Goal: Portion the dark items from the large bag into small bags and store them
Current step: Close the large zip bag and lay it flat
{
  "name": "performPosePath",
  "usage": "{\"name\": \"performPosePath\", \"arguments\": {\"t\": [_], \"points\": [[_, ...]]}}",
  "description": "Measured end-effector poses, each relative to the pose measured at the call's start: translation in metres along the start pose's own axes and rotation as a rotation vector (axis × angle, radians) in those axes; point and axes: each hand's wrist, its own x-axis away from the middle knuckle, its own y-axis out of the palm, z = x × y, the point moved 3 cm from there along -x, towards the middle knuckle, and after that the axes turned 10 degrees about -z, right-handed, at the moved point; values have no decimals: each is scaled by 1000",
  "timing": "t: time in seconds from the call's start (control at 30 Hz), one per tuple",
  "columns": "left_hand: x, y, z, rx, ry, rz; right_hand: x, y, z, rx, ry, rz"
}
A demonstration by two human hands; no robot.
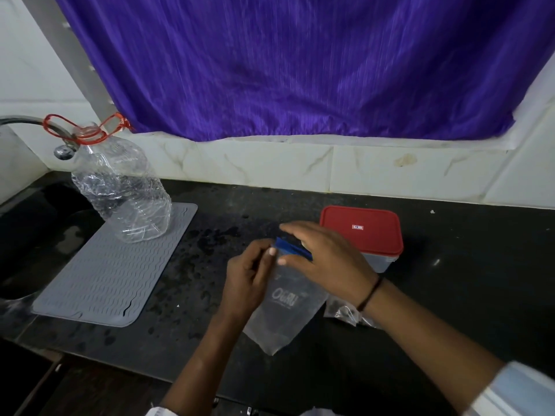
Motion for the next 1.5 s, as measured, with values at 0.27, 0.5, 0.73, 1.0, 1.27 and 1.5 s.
{"name": "performPosePath", "arguments": {"t": [0.27,0.5,0.73,1.0,1.27,1.5], "points": [[16,-4,-9,-43,-70,-15,-26,7,-6,82,-75,-127],[62,-3,-50,-111,-280,7,-29,2,9,118,28,32],[69,-3,-62,-330,-389,-96,-41,17,32,327,166,-64],[99,-11,-101,-275,-828,20,-20,51,10,345,66,-117],[107,-9,-111,-268,-852,-98,34,160,24,291,229,-611],[104,-18,-126,-526,-843,-181,43,175,32,348,208,-625]]}}
